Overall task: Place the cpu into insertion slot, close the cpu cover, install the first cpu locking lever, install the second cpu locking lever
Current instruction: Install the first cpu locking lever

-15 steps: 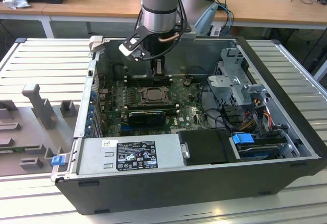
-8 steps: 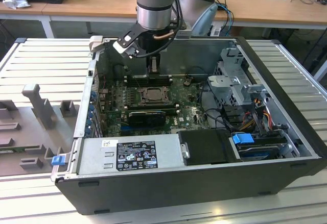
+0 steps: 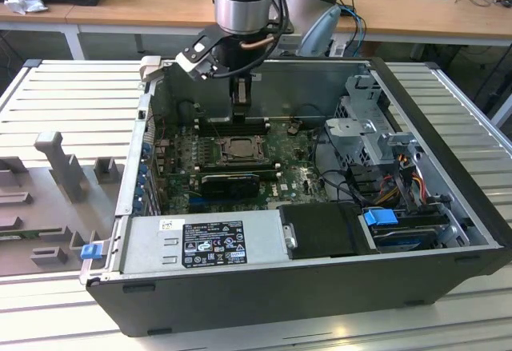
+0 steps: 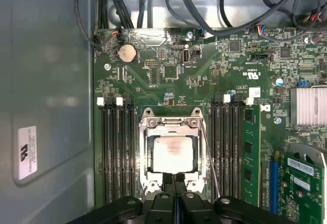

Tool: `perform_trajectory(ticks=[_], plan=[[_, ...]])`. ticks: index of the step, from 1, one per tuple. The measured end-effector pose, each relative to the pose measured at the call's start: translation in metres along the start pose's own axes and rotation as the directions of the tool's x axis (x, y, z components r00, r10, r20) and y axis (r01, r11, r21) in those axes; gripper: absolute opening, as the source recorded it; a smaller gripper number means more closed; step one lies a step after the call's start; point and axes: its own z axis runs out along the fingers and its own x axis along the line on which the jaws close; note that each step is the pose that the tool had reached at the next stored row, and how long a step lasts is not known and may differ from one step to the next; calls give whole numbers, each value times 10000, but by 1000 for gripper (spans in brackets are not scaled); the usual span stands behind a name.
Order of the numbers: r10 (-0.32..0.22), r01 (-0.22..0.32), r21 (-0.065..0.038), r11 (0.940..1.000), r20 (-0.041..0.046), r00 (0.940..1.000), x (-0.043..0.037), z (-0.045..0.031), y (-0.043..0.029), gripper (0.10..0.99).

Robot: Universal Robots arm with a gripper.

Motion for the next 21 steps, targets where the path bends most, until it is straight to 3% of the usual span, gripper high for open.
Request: perform_trajectory(ticks=[2, 4, 5, 21], plan=[[-27, 27, 0, 10000, 2, 10000, 0, -20, 0, 106], [-707, 707, 8, 9975, 5, 9975, 0, -19, 0, 106], [-778, 778, 8, 9970, 1, 9970, 0, -18, 0, 106], [-1466, 1466, 13, 9892, -12, 9892, 0, -18, 0, 106]])
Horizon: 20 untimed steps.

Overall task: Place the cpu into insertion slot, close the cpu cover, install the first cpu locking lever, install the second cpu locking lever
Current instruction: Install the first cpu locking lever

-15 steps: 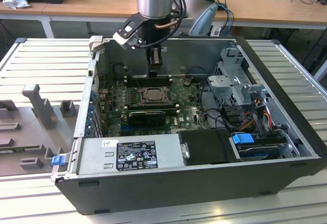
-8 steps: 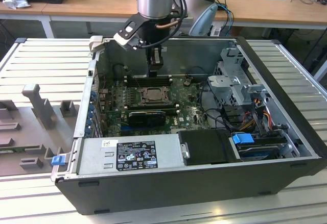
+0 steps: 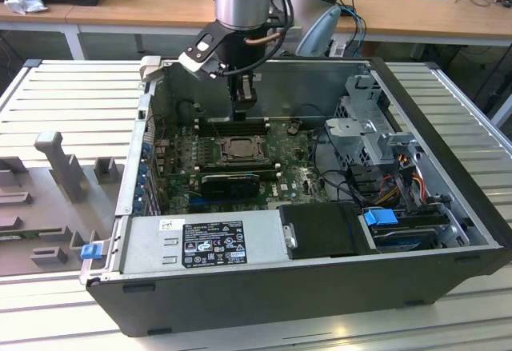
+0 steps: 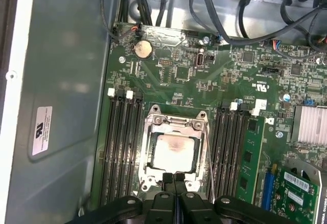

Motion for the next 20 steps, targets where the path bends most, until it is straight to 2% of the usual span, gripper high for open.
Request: perform_trajectory(ticks=[9, 16, 20], plan=[[-720, 720, 6, 9974, -9, 9974, 0, 0, 0, 106], [-1472, 1472, 13, 9891, -19, 9891, 0, 0, 0, 106], [-1722, 1723, 21, 9851, -23, 9851, 0, 1, 0, 106]])
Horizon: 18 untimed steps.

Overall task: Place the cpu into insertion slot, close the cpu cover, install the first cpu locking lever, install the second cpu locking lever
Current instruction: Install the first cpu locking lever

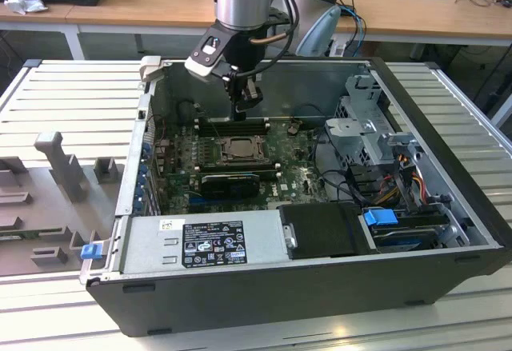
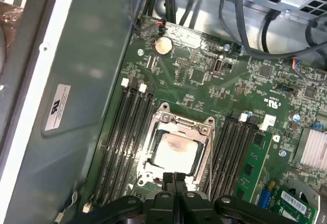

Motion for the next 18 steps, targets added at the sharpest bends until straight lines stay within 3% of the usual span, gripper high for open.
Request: perform_trajectory(ticks=[9, 18], plan=[[-939, 939, 11, 9956, -13, 9956, 0, 3, 0, 106], [-1781, 1781, 18, 9840, -24, 9840, 0, 3, 0, 106]])
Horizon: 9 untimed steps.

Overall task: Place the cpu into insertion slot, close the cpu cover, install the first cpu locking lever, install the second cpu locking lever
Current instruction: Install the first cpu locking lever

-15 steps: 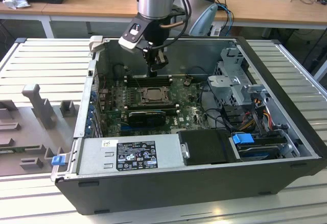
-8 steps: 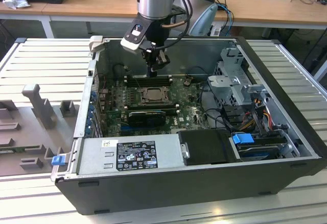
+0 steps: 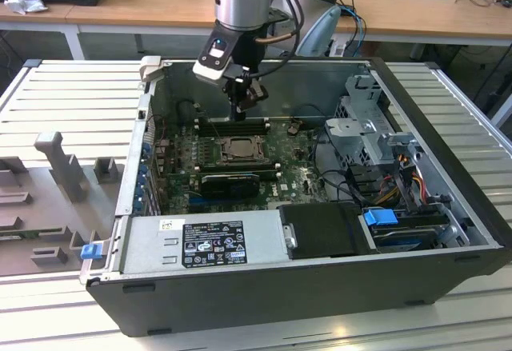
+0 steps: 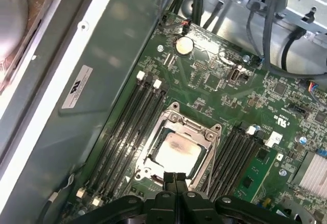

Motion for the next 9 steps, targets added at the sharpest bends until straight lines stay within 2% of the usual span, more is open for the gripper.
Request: perform_trajectory(ticks=[9], plan=[[-932, 932, 9, 9956, -11, 9956, 0, 0, 0, 106]])
